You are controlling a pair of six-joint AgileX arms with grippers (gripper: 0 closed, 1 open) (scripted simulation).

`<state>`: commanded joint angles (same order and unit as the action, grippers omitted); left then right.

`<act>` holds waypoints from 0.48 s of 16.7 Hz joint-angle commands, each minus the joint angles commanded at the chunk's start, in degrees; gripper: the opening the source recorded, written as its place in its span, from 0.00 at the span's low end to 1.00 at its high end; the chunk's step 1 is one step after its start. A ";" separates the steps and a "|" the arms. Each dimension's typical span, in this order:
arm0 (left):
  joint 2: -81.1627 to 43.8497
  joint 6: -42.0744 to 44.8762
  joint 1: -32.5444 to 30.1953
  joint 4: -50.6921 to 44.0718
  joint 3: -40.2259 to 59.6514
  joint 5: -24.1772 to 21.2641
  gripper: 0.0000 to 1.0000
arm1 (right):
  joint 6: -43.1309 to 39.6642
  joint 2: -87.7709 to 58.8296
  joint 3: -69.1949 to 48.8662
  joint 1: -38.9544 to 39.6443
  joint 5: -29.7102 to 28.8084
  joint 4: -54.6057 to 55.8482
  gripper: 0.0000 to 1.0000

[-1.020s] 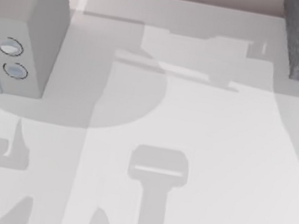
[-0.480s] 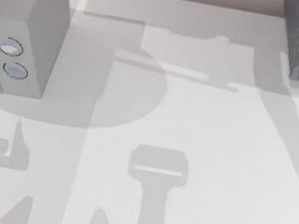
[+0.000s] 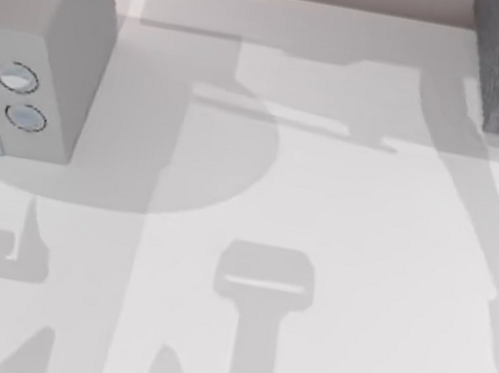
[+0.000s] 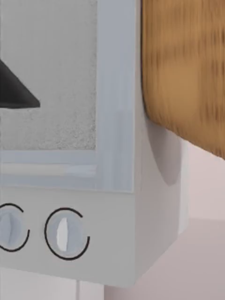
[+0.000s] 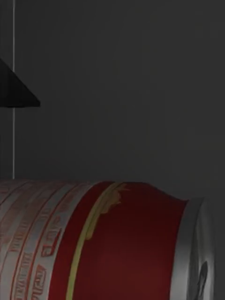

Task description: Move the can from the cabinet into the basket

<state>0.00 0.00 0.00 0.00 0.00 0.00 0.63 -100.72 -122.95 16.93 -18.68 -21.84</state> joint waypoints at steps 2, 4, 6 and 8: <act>0.00 0.00 0.00 0.00 0.00 0.00 1.00 | 0.00 -2.84 -3.37 -0.68 0.63 -0.53 1.00; 0.00 0.00 0.00 0.00 0.00 0.00 1.00 | 0.00 -4.42 -5.26 -1.09 1.02 -0.83 1.00; 0.00 0.00 0.00 0.00 0.00 0.00 1.00 | -0.01 -4.55 -5.41 -1.13 1.05 -0.85 1.00; 0.00 0.00 0.00 0.00 0.00 0.00 1.00 | -0.01 -4.55 -5.41 -1.13 1.05 -0.85 1.00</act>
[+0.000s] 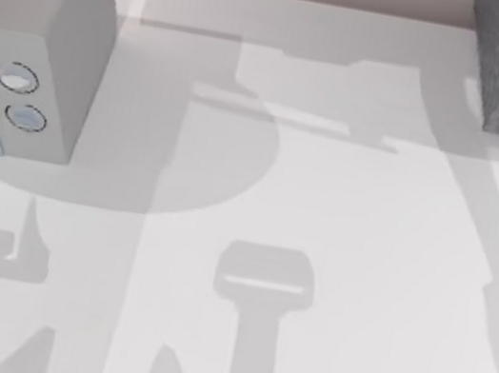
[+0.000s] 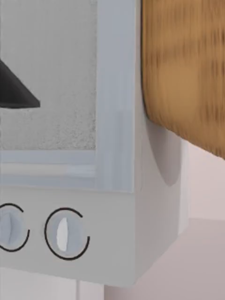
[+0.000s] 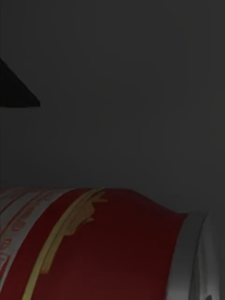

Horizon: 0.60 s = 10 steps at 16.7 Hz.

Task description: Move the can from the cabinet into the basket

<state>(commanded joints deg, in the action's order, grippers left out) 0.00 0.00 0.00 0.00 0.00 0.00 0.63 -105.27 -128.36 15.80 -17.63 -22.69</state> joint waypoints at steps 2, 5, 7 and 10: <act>0.00 0.00 0.00 0.00 0.00 0.00 1.00 | 0.00 0.00 0.00 0.00 0.00 0.00 0.85; 0.00 0.00 0.00 0.00 0.00 0.00 1.00 | 0.00 0.00 0.00 0.00 0.00 0.00 0.62; 0.00 0.00 0.00 0.00 0.00 0.00 1.00 | 0.00 0.00 0.00 0.00 0.00 0.00 0.47; 0.00 0.00 0.00 0.00 0.00 0.00 1.00 | 0.00 0.00 0.00 0.00 0.00 0.00 0.25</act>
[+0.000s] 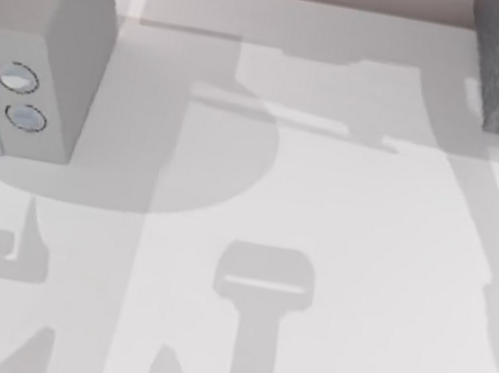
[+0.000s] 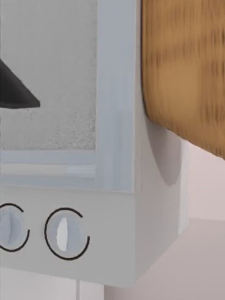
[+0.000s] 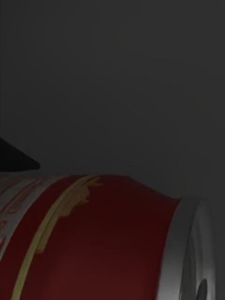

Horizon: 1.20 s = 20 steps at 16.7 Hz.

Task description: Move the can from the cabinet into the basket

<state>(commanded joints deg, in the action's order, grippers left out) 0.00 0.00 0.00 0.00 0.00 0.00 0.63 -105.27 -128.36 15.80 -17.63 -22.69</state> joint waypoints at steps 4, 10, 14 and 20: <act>0.00 0.00 0.00 0.00 0.00 0.00 1.00 | 0.00 0.00 0.00 0.00 0.00 0.00 0.00; 0.00 0.00 0.00 0.00 0.00 0.00 1.00 | 0.00 0.00 0.00 0.00 0.00 0.00 0.00; 0.00 0.00 0.00 0.00 0.00 0.00 1.00 | 0.14 0.99 0.31 0.57 -0.73 -0.58 0.00; 0.00 0.00 0.00 0.00 0.00 0.00 1.00 | 0.16 14.85 4.02 8.90 -9.08 -10.64 0.00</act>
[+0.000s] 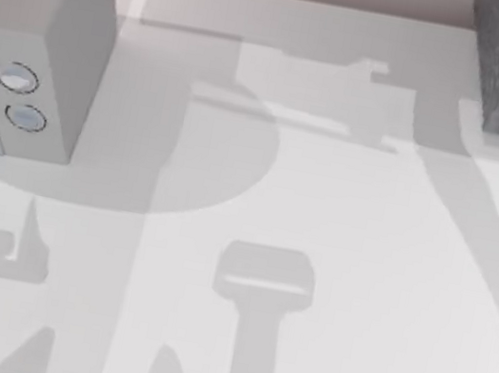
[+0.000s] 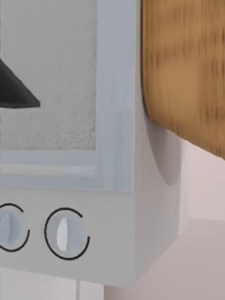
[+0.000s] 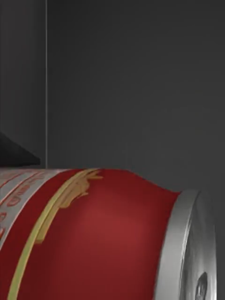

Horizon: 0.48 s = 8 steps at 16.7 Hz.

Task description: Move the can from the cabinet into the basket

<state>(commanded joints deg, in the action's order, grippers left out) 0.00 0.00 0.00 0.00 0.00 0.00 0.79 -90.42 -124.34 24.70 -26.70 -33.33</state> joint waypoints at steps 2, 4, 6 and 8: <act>0.00 0.00 0.00 0.00 0.00 0.00 1.00 | -0.10 5.38 1.26 3.23 -3.03 -3.71 0.00; 0.00 0.00 0.00 0.00 0.00 0.00 1.00 | -0.17 8.39 2.14 5.55 -5.13 -6.40 0.00; 0.00 0.00 0.00 0.00 0.00 0.00 1.00 | -0.15 9.07 2.32 6.23 -5.58 -7.11 0.00; 0.00 0.00 0.00 0.00 0.00 0.00 1.00 | -0.15 9.07 2.32 6.23 -5.58 -7.11 0.00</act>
<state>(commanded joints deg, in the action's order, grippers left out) 0.00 0.00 0.00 0.00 0.00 0.00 0.63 -81.35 -122.01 30.94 -32.28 -40.44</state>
